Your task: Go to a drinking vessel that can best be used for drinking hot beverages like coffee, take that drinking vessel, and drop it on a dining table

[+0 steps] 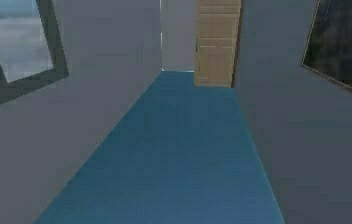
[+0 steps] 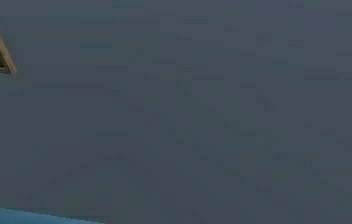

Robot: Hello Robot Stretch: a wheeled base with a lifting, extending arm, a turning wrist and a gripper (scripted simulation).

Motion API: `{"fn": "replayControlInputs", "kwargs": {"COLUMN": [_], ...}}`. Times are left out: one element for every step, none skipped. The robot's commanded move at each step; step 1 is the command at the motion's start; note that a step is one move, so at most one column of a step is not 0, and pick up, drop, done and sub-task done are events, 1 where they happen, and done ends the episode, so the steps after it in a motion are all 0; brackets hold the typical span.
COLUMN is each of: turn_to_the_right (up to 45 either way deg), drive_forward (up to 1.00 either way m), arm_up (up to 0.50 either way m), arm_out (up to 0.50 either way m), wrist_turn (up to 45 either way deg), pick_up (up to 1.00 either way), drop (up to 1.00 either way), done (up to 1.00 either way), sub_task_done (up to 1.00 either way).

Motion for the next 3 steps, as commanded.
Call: {"fn": "replayControlInputs", "kwargs": {"turn_to_the_right": [-3.0, 45.0, 9.0], "drive_forward": [0.0, 0.0, 0.0], "arm_up": [0.0, 0.0, 0.0], "arm_out": [0.0, 0.0, 0.0], "wrist_turn": [0.0, 0.0, 0.0], "pick_up": [0.0, 0.0, 0.0], "drop": [0.0, 0.0, 0.0], "done": [0.0, 0.0, 0.0], "sub_task_done": [0.0, 0.0, 0.0]}}
